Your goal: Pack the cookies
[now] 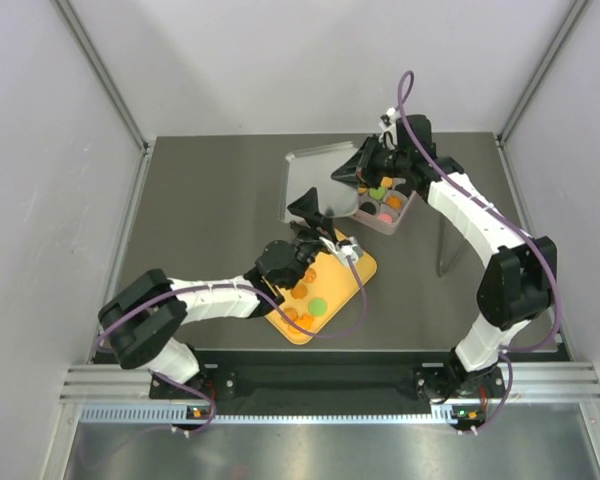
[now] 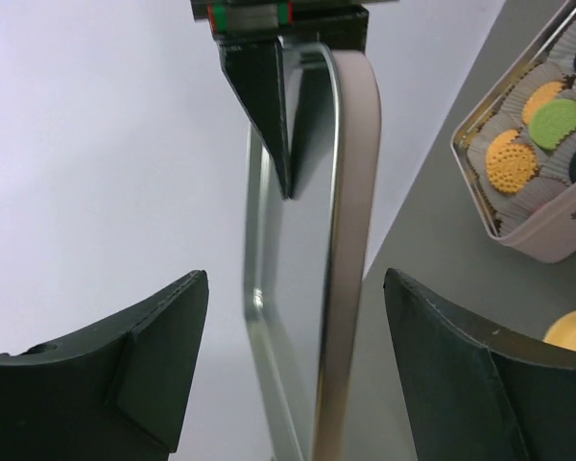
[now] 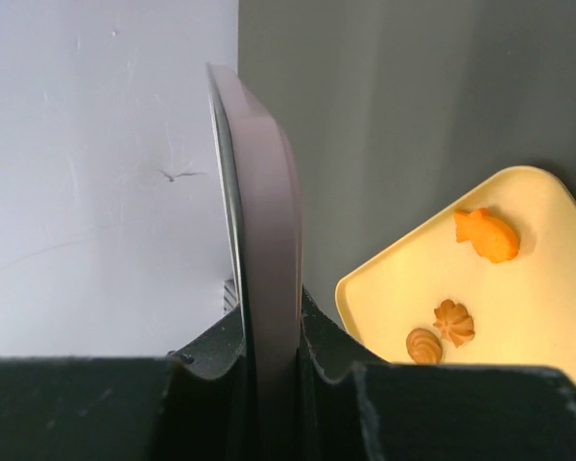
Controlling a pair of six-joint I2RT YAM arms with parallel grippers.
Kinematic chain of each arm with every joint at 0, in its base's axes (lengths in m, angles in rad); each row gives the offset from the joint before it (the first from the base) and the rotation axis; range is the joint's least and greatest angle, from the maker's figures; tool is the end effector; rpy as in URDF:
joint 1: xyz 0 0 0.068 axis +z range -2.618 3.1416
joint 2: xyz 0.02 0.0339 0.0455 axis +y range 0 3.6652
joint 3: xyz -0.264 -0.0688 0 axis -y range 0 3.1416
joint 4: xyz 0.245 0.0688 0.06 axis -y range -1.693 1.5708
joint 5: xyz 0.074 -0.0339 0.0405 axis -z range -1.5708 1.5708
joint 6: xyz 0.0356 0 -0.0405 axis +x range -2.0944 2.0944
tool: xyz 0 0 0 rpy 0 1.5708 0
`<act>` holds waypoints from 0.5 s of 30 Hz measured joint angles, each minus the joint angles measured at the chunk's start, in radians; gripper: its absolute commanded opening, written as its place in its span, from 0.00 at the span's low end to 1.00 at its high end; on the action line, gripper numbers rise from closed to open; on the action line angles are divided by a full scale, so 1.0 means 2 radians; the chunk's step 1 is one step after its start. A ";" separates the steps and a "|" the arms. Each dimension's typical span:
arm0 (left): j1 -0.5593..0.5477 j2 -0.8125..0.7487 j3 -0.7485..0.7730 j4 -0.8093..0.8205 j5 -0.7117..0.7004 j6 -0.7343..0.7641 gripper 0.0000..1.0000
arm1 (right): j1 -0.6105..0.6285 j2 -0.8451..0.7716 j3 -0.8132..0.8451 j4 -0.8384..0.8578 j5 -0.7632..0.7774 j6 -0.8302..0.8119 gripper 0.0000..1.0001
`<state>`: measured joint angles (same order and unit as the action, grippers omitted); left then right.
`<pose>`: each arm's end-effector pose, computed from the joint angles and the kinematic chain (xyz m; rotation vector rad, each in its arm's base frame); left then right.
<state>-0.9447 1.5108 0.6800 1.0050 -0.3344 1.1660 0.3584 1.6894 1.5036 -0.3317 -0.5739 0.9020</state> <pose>0.1968 -0.2522 0.2552 1.0726 0.9292 0.4164 0.3616 0.1561 0.3380 0.2335 2.2842 1.3149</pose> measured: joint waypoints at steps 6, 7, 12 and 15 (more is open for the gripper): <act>-0.001 0.035 0.013 0.056 -0.002 0.048 0.58 | 0.005 0.000 -0.007 -0.003 0.003 0.000 0.00; -0.001 0.038 0.013 0.060 -0.002 0.054 0.54 | 0.005 -0.001 -0.007 -0.003 0.004 0.000 0.00; -0.001 0.053 0.015 0.072 -0.002 0.070 0.12 | 0.005 -0.002 -0.008 0.000 0.005 0.005 0.00; -0.002 0.067 0.021 0.076 -0.004 0.076 0.00 | 0.005 -0.011 -0.016 0.009 0.010 0.002 0.07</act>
<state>-0.9493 1.6455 0.7227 1.1564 -0.3416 1.3174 0.3683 1.6669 1.4719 -0.3141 -0.5529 0.9070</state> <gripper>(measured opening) 0.199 0.121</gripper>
